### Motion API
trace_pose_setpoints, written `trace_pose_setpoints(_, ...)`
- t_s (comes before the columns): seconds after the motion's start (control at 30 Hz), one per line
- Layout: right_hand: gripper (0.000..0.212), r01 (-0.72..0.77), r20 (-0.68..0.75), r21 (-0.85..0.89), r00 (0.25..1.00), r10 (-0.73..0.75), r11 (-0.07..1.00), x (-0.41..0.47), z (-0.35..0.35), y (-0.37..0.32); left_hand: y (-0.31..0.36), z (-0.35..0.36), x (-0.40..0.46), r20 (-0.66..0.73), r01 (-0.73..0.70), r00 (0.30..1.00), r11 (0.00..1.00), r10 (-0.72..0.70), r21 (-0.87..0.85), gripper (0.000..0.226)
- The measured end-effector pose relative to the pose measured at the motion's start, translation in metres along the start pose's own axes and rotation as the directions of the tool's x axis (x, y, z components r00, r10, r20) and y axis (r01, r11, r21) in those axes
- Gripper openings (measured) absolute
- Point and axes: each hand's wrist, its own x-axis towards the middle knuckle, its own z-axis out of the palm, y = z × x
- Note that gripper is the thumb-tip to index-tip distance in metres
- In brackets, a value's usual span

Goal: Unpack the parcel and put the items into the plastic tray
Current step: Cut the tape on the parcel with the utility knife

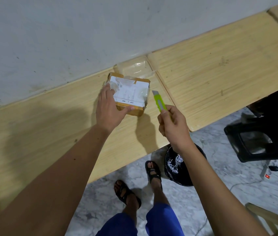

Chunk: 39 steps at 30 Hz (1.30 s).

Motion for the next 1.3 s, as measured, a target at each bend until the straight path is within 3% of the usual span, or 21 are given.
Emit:
trace_pose_setpoints(0.1,0.018,-0.006,0.16,0.165,0.987,-0.021,0.986,-0.003,0.001,-0.01,-0.001,0.002,0.001,-0.002,0.012,1.0,1.0,-0.012,-0.015,0.121)
trace_pose_setpoints(0.23,0.039,-0.072,0.295,0.389,0.954,-0.05,0.918,-0.009,0.006,-0.021,-0.002,0.002,0.001,-0.002,0.005,1.0,1.0,-0.005,-0.019,0.122)
trace_pose_setpoints(0.37,0.047,-0.098,0.231,0.42,0.973,-0.002,0.902,-0.006,0.01,-0.024,-0.001,0.003,0.001,0.003,0.004,1.0,0.999,-0.004,-0.033,0.12)
trace_pose_setpoints(0.53,0.033,0.028,-0.134,0.082,0.991,-0.017,0.996,0.025,-0.002,-0.008,-0.006,0.009,0.005,-0.003,0.006,1.0,0.999,-0.006,-0.032,0.122)
trace_pose_setpoints(0.63,0.025,0.075,-0.252,-0.019,0.965,-0.077,0.997,0.053,-0.015,-0.003,-0.014,0.015,0.005,-0.045,-0.032,0.998,0.999,0.031,-0.021,0.123)
trace_pose_setpoints(0.77,0.026,0.073,-0.365,-0.368,0.905,-0.216,0.927,0.102,-0.042,0.005,-0.026,0.027,0.007,-0.131,-0.114,0.985,0.993,0.112,-0.006,0.117)
trace_pose_setpoints(0.9,0.038,-0.011,-0.398,-0.558,0.881,-0.256,0.83,0.148,-0.066,0.023,-0.038,0.039,0.009,-0.297,-0.257,0.914,0.961,0.276,0.1,0.102)
trace_pose_setpoints(1.0,0.039,-0.093,-0.397,-0.645,0.889,-0.229,0.758,0.174,-0.079,0.035,-0.036,0.038,0.009,-0.328,-0.286,0.892,0.951,0.31,0.121,0.099)
trace_pose_setpoints(1.13,0.036,-0.181,-0.396,-0.732,0.898,-0.193,0.656,0.197,-0.1,0.045,-0.028,0.03,0.006,-0.264,-0.236,0.934,0.97,0.242,0.054,0.108)
trace_pose_setpoints(1.3,0.038,-0.212,-0.389,-0.761,0.906,-0.17,0.613,0.208,-0.108,0.047,-0.019,0.023,0.004,-0.207,-0.174,0.964,0.985,0.167,-0.018,0.119)
